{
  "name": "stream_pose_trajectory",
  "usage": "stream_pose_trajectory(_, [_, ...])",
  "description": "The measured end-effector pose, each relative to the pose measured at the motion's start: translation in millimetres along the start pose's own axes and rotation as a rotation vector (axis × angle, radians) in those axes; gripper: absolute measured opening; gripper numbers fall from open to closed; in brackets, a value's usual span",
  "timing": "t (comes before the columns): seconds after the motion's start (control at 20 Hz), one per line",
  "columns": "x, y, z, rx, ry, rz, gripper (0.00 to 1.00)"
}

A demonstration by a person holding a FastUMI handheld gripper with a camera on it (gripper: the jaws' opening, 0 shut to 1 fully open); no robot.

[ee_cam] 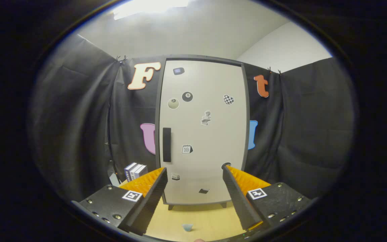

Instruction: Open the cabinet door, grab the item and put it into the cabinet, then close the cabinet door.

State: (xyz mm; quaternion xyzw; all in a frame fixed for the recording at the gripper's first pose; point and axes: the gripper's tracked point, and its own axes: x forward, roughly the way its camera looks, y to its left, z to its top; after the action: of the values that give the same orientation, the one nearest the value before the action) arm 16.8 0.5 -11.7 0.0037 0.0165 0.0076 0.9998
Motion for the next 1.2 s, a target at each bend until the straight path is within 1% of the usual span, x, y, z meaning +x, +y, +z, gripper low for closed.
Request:
stream_pose_trajectory(0.3, [44.7,22.3,-9.4,-0.013,0.014,0.047,0.98])
stream_pose_trajectory(0.8, [140.5,79.1,-21.6,0.015,0.031,0.145,0.98])
stream_pose_trajectory(1.0, [180.1,95.1,-22.5,0.038,0.031,0.162,0.98])
stream_pose_trajectory(1.2, [210.1,107.0,-27.1,0.049,0.042,0.169,0.98])
